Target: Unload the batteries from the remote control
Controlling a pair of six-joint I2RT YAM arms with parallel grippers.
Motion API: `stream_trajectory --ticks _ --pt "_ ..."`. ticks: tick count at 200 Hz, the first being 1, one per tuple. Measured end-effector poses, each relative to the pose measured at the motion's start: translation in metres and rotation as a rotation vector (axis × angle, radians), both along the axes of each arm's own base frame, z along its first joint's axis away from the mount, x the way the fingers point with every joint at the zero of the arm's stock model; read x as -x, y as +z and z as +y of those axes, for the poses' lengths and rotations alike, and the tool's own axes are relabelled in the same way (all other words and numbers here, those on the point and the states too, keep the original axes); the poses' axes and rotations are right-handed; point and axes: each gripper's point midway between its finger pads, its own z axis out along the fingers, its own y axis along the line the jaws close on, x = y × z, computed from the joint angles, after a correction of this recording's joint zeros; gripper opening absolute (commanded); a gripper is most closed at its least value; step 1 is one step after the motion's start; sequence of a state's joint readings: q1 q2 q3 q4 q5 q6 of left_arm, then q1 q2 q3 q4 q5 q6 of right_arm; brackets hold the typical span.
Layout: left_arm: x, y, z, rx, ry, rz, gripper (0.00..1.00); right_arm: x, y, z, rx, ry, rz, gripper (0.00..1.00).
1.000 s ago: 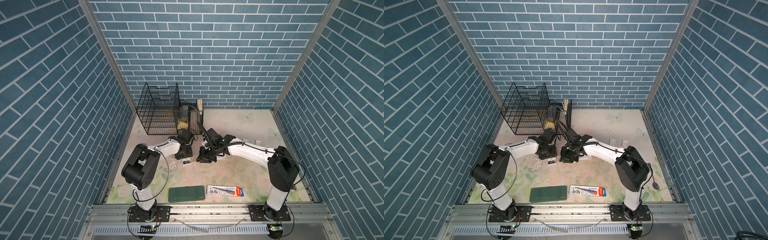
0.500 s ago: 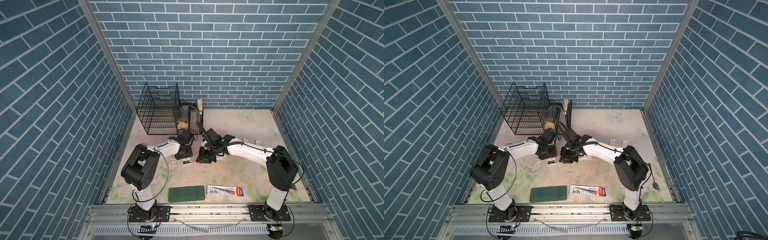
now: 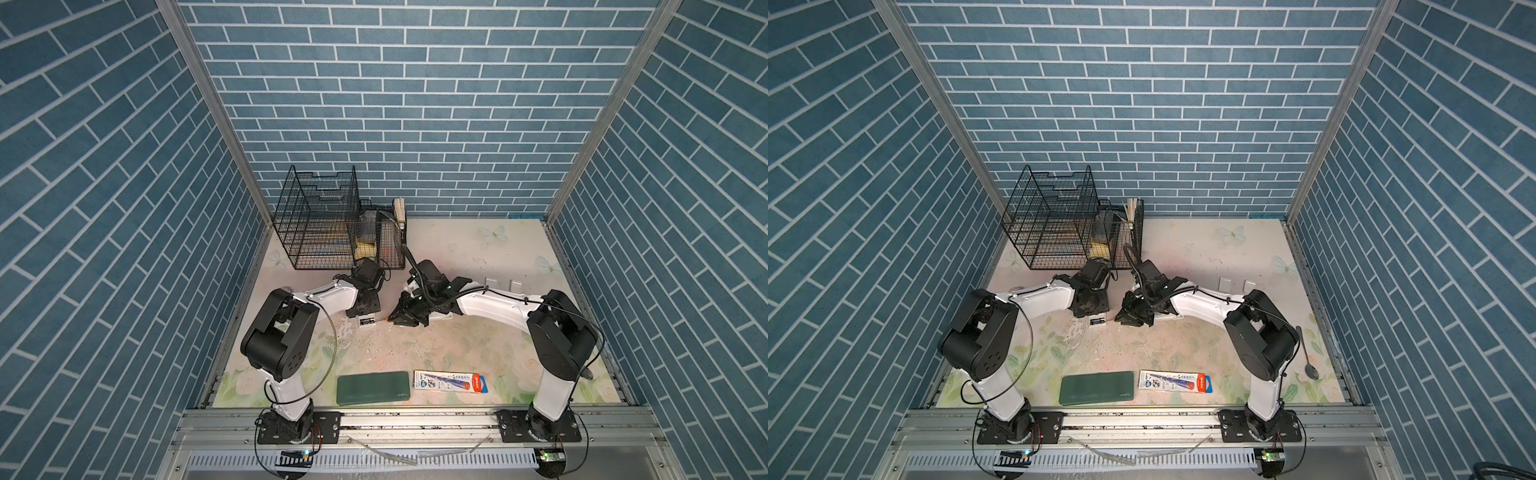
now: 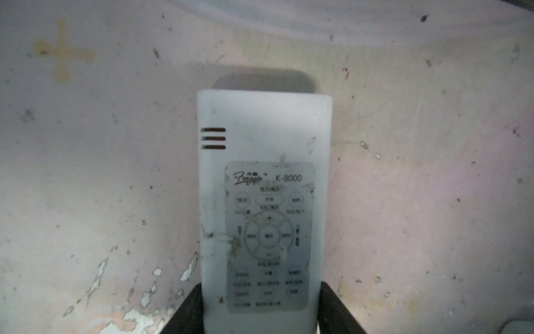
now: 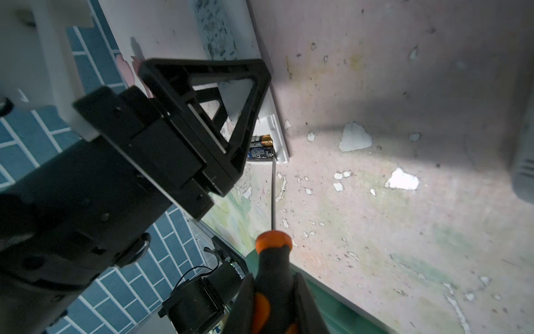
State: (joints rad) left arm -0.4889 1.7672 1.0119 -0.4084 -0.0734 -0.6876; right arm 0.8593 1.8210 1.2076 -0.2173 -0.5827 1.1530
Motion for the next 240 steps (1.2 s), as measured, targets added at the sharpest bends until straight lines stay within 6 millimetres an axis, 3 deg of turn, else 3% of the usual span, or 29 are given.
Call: stream_trajectory --ticks 28,69,96,122,147,240 --pt "-0.002 0.001 -0.002 0.011 0.014 -0.01 0.25 0.002 0.024 0.024 -0.148 0.055 -0.037 0.0" --pt "-0.005 0.002 -0.006 0.034 0.023 -0.02 0.24 0.008 0.038 0.034 -0.222 0.102 -0.044 0.0" --pt "-0.005 0.002 -0.006 0.036 0.025 -0.02 0.23 0.011 0.028 0.023 -0.158 0.1 -0.032 0.0" --pt "-0.004 0.002 -0.006 0.036 0.026 -0.02 0.23 0.015 0.01 -0.002 -0.007 0.1 -0.035 0.0" --pt "-0.004 0.002 -0.006 0.036 0.026 -0.02 0.22 0.011 0.01 -0.016 0.096 0.11 -0.072 0.0" --pt "-0.004 0.002 -0.006 0.036 0.026 -0.02 0.22 -0.002 0.012 -0.031 0.177 0.099 -0.13 0.0"
